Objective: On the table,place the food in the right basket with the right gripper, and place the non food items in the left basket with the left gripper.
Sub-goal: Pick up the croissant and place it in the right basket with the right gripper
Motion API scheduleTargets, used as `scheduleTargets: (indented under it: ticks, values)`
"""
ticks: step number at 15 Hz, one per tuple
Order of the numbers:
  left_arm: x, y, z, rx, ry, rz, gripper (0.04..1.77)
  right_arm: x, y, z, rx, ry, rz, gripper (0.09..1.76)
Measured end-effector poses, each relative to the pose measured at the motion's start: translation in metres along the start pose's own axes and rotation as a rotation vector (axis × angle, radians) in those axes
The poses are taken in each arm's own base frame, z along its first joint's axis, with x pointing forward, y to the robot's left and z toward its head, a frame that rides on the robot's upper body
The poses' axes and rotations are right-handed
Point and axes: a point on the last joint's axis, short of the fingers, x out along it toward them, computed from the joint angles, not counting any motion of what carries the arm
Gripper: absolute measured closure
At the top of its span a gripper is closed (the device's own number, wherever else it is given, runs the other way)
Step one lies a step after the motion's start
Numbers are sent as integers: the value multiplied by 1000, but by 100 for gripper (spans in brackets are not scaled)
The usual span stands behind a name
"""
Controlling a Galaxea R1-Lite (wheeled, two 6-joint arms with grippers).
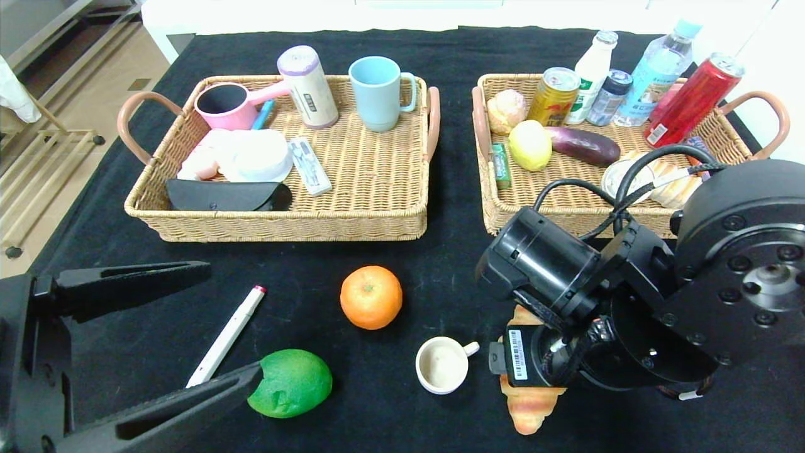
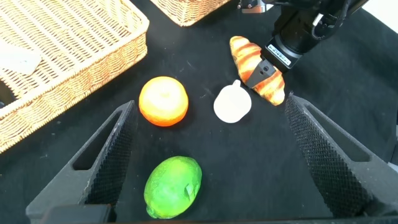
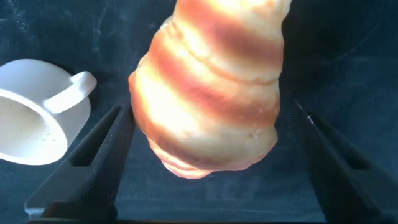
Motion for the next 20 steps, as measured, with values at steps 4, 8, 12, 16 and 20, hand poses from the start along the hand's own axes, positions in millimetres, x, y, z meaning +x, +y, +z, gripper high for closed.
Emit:
scheduleTargets:
  ticks: [4,8,12,16,20]
  values:
    - [0,0,0,-1,2,0,9,1,0,-1,-2,3,-2,71]
    - [0,0,-1,-1,6,-1,9,2,-1,-1,-2,4,-5,99]
    - [0,0,-1,0,4,-1,9,2,0,-1,-3,5,-6,103]
    - [-1,0,-1,1,3,0,9,2,-1,-2,-4,6,-7,103]
    - [-1,0,-1,1,3,0,9,3,-1,-2,-5,8,-9,103]
